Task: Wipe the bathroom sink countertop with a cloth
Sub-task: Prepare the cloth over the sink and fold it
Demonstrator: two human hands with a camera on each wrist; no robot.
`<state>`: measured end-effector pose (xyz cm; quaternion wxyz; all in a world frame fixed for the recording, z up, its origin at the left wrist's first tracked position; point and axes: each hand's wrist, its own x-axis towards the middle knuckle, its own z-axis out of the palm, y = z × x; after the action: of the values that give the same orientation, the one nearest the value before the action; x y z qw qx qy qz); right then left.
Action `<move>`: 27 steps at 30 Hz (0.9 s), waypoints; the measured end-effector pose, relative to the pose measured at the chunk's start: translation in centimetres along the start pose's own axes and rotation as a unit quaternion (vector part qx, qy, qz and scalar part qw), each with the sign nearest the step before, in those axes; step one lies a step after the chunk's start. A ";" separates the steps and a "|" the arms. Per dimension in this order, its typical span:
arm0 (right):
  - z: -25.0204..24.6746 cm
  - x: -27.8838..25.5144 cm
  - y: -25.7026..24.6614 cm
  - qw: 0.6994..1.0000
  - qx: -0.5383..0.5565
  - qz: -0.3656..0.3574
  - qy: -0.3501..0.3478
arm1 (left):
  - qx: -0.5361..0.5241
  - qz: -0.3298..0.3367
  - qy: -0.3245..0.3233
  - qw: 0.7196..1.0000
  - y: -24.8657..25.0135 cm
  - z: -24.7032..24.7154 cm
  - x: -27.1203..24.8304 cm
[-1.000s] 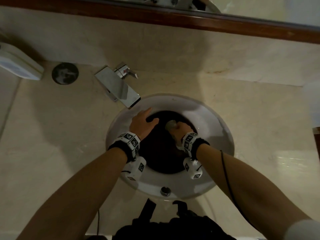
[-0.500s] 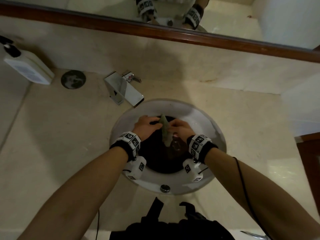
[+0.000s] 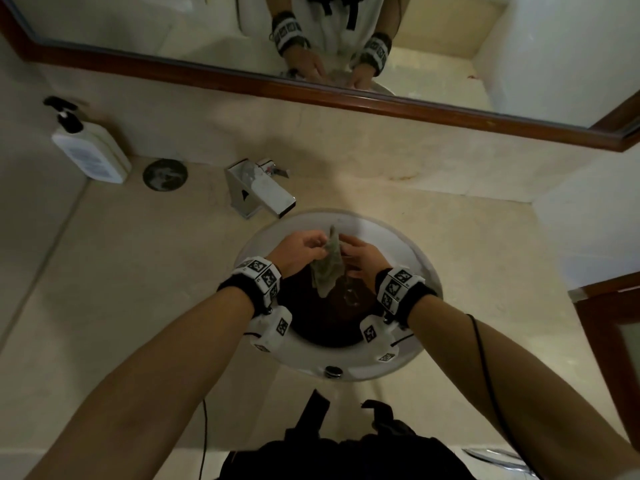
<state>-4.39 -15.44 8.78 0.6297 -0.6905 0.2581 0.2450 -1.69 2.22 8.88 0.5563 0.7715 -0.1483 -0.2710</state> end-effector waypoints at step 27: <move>3.7 -3.4 -0.3 0.987 0.016 -0.117 0.105 | 0.074 -0.083 0.020 0.994 0.3 -2.7 -3.8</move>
<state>-6.76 -11.53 10.97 0.6346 -0.7275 0.2442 0.0918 -3.18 6.19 10.73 0.4757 0.8257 -0.0920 -0.2888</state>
